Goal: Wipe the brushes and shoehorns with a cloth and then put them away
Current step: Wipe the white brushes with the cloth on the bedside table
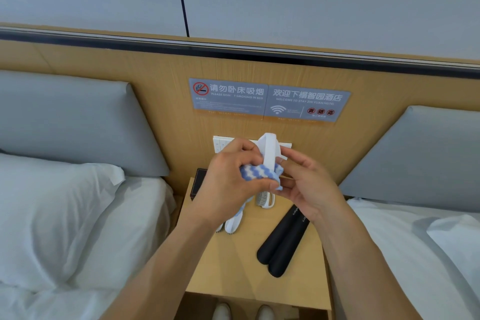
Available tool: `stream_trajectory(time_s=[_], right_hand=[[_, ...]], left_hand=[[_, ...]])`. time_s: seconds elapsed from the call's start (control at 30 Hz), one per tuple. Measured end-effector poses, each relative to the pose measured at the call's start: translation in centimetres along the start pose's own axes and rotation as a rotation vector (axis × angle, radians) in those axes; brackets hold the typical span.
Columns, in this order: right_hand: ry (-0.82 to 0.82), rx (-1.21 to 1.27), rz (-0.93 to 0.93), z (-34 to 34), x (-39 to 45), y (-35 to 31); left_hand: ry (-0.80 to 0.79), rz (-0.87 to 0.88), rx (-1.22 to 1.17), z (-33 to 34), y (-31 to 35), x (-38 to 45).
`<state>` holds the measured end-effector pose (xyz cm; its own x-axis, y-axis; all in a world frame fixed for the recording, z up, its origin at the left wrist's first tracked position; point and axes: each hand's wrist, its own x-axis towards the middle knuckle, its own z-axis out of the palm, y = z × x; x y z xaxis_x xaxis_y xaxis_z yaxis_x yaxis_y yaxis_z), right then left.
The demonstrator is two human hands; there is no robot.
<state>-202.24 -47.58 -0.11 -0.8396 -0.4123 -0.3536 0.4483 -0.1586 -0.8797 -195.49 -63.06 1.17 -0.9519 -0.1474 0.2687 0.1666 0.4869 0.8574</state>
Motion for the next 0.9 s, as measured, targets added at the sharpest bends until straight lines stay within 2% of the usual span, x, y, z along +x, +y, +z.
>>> stream_trajectory(time_s=[0.2,0.3,0.47,0.57,0.9], right_hand=[[-0.061,0.058,0.102,-0.1,0.0,0.5],[-0.08,0.037,0.128,-0.3,0.1,0.8],[-0.144,0.009,0.192,-0.6,-0.2,1.5],[-0.189,-0.037,0.209,-0.6,-0.3,2.1],[-0.249,-0.102,0.3,-0.7,-0.2,4.9]], left_hand=[[-0.106,0.162,0.043,-1.4,-0.8,0.3],[-0.19,0.183,0.092,-2.0,-1.3,0.4],[-0.294,0.051,-0.06,-3.2,-2.4,0.4],[-0.283,-0.031,-0.116,-3.9,-3.4,0.4],[-0.247,-0.1,0.008,-4.4,-6.9,-0.9]])
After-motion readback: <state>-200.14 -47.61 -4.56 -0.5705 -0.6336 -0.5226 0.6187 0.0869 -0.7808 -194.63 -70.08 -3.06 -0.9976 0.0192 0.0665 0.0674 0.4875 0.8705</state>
